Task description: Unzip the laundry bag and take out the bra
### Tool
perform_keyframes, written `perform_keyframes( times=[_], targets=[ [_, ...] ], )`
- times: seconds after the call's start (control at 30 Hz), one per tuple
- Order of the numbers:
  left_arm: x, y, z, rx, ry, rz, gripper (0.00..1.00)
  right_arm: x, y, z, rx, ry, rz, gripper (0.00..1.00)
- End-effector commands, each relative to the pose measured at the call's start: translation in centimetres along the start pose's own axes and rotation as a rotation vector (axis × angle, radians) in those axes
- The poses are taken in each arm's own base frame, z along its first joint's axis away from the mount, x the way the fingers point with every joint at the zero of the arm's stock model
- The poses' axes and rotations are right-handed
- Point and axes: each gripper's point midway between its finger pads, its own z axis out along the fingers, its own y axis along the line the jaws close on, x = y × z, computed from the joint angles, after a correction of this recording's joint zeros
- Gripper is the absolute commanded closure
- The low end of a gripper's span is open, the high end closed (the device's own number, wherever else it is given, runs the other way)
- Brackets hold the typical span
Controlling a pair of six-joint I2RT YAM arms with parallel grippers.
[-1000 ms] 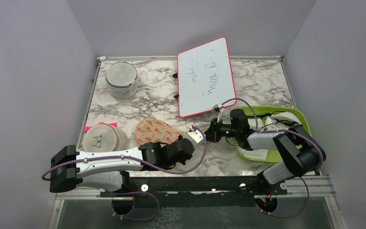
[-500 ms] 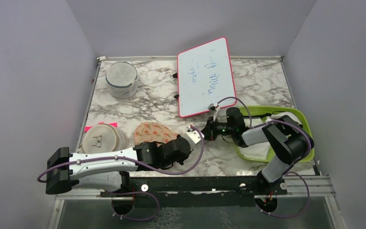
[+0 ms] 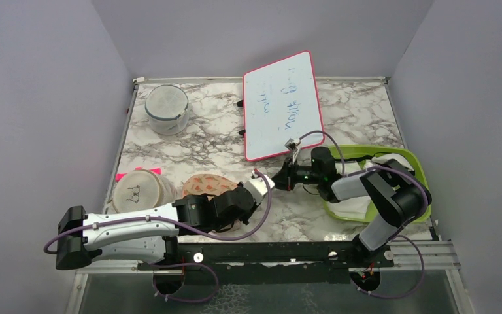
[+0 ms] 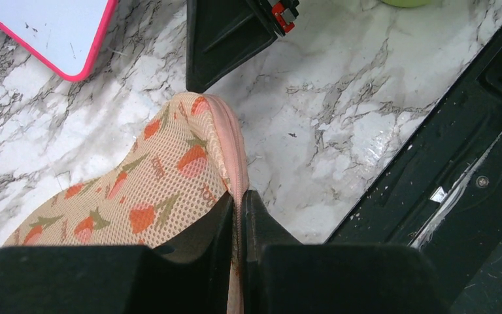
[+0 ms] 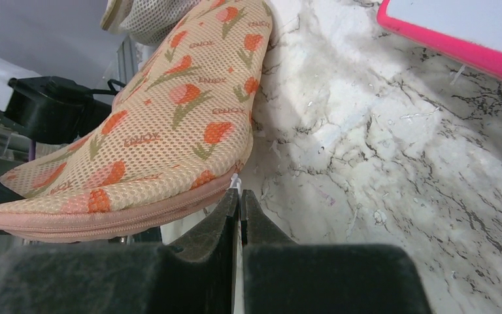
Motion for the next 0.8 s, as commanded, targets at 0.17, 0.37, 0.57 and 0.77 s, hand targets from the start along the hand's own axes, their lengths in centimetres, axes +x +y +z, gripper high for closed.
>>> perform_keyframes(
  times=[0.17,0.37,0.57,0.77],
  targets=[
    [-2.5,1.0,0.9,-0.105,-0.118,-0.116,1.00,-1.3,-2.8,-2.9,0.229,-0.087,0.061,0.92],
    [-1.9,-1.2,3.9,-0.054,-0.094,-0.142,1.00,-3.0,-1.8,-6.7,0.334,-0.113,-0.004,0.65],
    [-0.5,-3.3,7.2,-0.021,-0.002,-0.108,0.99,-4.9,0.8,-11.0,0.466,-0.170,-0.100,0.43],
    [1.0,-4.0,7.5,0.005,0.037,-0.140,0.79,-6.3,3.5,-13.1,0.479,-0.211,-0.148,0.35]
  ],
)
